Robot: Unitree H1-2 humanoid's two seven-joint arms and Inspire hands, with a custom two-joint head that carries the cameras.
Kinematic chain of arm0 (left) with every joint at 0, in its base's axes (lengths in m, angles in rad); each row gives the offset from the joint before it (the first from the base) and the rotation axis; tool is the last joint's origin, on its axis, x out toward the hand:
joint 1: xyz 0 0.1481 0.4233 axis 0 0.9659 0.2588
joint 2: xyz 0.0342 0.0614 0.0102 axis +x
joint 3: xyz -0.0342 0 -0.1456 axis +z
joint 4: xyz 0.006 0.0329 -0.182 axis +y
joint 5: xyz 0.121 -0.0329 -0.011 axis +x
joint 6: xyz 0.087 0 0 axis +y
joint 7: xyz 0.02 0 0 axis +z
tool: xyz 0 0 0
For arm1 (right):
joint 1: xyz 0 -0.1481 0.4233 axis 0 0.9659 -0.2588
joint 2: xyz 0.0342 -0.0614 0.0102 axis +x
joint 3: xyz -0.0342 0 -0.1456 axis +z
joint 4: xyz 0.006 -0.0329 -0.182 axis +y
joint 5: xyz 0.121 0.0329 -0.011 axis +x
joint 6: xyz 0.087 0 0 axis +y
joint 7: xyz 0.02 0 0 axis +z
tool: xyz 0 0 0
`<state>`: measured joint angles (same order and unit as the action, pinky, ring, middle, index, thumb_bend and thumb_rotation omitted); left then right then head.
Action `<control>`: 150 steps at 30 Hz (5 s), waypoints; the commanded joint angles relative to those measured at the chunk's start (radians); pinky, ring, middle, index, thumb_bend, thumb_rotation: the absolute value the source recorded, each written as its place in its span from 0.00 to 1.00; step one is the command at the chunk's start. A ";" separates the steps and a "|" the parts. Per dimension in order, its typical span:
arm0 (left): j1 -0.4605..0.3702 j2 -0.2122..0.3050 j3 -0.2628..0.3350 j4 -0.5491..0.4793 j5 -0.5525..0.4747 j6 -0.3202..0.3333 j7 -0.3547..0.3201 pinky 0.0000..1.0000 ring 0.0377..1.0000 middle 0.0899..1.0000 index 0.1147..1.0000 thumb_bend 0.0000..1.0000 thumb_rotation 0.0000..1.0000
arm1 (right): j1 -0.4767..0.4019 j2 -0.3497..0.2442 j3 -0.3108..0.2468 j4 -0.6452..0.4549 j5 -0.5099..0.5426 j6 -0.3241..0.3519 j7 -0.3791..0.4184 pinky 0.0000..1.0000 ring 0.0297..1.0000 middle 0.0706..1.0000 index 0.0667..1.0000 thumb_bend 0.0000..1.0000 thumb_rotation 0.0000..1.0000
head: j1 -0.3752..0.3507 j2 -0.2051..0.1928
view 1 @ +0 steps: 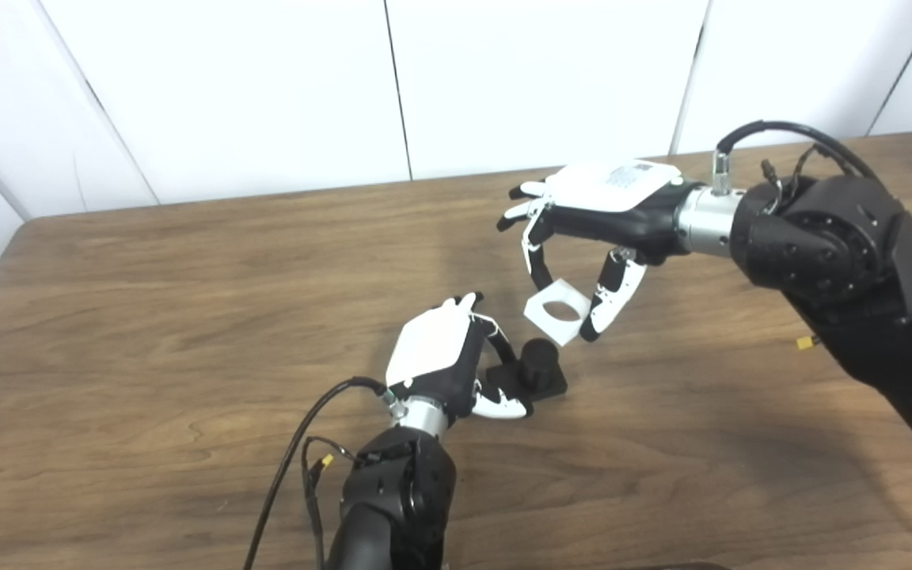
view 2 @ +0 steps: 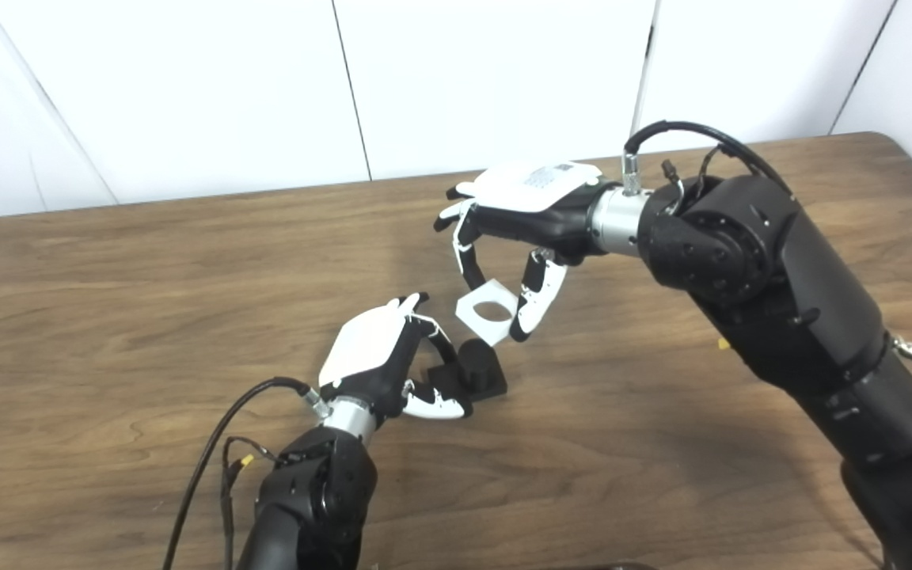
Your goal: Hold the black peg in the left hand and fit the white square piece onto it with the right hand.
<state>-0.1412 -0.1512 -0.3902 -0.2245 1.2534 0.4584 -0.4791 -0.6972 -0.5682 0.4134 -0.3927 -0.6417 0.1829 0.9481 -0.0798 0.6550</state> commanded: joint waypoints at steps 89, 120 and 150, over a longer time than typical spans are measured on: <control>-0.017 -0.066 0.027 -0.013 0.069 0.011 -0.082 1.00 1.00 0.99 0.41 0.52 0.05 | 0.042 0.097 0.049 0.051 -0.157 -0.131 -0.025 1.00 1.00 0.92 0.45 0.53 0.14 | 0.018 0.072; -0.016 -0.074 0.026 -0.013 0.083 0.011 -0.090 1.00 1.00 1.00 0.41 0.52 0.05 | 0.058 0.088 0.050 0.107 -0.182 -0.154 -0.086 1.00 1.00 0.92 0.45 0.53 0.15 | 0.017 0.070; -0.018 -0.088 0.022 0.005 0.063 0.011 -0.061 1.00 1.00 1.00 0.41 0.52 0.05 | 0.091 0.086 0.094 0.050 -0.335 -0.255 -0.072 1.00 1.00 0.94 0.45 0.53 0.14 | 0.019 0.071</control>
<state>-0.1519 -0.1563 -0.3748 -0.2396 1.2883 0.4554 -0.5450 -0.5879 -0.4658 0.5195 -0.3442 -0.9552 -0.0511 0.8824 -0.0599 0.7256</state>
